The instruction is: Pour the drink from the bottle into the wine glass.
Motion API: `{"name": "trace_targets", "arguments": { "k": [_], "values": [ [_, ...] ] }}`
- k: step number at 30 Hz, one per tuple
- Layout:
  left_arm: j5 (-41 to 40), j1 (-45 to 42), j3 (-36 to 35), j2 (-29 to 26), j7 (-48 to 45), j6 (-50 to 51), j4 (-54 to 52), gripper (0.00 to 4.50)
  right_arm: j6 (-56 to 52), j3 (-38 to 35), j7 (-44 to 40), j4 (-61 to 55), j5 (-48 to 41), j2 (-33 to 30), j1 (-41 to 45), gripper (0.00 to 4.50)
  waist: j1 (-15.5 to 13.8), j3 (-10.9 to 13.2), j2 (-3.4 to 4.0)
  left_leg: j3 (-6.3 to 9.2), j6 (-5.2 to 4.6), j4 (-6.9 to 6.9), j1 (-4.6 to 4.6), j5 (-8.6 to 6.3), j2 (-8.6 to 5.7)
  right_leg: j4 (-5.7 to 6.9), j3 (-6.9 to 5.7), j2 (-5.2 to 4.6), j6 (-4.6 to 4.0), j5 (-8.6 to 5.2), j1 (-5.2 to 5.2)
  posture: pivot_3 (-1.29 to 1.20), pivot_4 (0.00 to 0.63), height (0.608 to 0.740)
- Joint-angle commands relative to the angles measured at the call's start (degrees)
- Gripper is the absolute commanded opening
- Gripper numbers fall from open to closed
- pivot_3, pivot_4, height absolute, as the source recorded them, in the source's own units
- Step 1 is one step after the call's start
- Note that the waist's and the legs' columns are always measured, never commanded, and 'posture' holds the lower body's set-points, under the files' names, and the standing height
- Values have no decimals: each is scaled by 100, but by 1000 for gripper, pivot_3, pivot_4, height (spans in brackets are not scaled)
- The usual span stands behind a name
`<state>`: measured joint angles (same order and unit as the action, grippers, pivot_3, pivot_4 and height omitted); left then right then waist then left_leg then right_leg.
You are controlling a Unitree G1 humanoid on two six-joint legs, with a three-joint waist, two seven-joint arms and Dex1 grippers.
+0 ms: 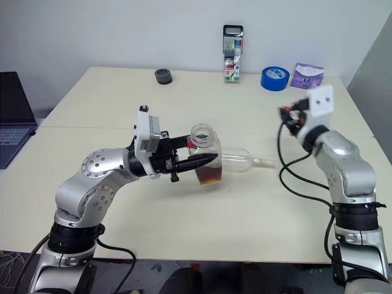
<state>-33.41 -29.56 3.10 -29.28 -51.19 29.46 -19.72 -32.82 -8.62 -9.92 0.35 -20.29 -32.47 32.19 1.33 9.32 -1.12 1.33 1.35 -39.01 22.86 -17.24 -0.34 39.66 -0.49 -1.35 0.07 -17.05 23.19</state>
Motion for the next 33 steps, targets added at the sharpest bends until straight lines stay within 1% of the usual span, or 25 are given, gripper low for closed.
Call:
{"name": "trace_targets", "arguments": {
  "k": [1,3,6,12,13,14,16,18,20,23,26,28,31,33],
  "values": [
    [-29,-42,-35,52,44,-110,-212,2008,394,-374,632,413,508,184,-323,1838,3,0,1,-2,0,1,0,0,3,-1,0,1,0,0,0,0,150,740],
    [-31,-48,-25,58,43,-113,-211,2008,631,-479,905,661,702,384,-539,1838,36,1,2,-6,1,2,-3,0,4,2,4,2,0,0,1,0,150,740],
    [-34,-58,-19,61,36,-110,-207,2008,564,-552,972,804,694,641,-623,1838,71,3,6,-20,0,3,-17,0,5,21,21,6,0,0,2,0,150,740],
    [-48,-58,4,80,45,-105,-228,2008,-70,-705,1047,699,466,1066,-841,1838,36,3,11,-32,-2,1,-29,-1,7,30,38,11,0,0,0,0,150,740],
    [-52,-52,5,79,45,-104,-233,2008,-141,-718,1060,648,485,1091,-873,2298,34,3,11,-32,-2,1,-26,-1,7,28,37,11,0,0,0,0,150,740],
    [-55,-50,6,80,46,-103,-235,2008,-180,-722,1063,608,515,1100,-898,2471,33,3,11,-32,-2,1,-25,-1,7,27,37,10,1,0,0,0,150,740],
    [-59,-32,11,84,55,-103,-257,2008,-183,-771,1143,516,586,1120,-941,3028,32,3,11,-34,-2,1,-25,-1,6,25,39,9,1,0,0,0,150,740],
    [-56,-26,15,92,60,-109,-258,2008,-178,-791,1193,471,621,1128,-929,3808,35,3,11,-33,-2,1,-26,-1,6,27,39,10,1,0,0,0,150,740],
    [-51,-31,19,105,69,-115,-252,2008,-170,-769,1206,418,640,1120,-874,4465,40,3,11,-33,-3,1,-27,-2,6,28,39,10,1,0,0,0,150,740],
    [-36,-43,21,120,77,-128,-231,2008,-16,-713,1217,331,731,1087,-772,4465,40,3,11,-34,-4,1,-28,-2,6,29,40,11,1,0,0,0,150,740],
    [-14,-64,7,126,109,-149,-202,2008,446,-653,972,104,770,976,-544,4465,42,3,11,-35,-5,1,-27,-3,6,28,41,10,1,0,0,0,150,740],
    [52,-137,-55,126,172,-204,-93,2008,825,-744,799,-77,656,937,-167,4465,54,5,15,-35,-10,1,-28,-5,5,29,41,11,1,-1,1,0,150,740],
    [104,-272,-158,136,283,-247,62,2008,772,-736,453,-179,417,879,349,4465,61,7,18,-42,-13,1,-32,-7,6,33,48,14,1,0,4,0,150,740],
    [59,-379,-251,168,416,-233,115,2008,603,-620,5,-290,165,795,611,4465,41,6,17,-33,-14,1,-31,-8,8,31,40,16,1,0,3,0,150,740]
  ]
}}
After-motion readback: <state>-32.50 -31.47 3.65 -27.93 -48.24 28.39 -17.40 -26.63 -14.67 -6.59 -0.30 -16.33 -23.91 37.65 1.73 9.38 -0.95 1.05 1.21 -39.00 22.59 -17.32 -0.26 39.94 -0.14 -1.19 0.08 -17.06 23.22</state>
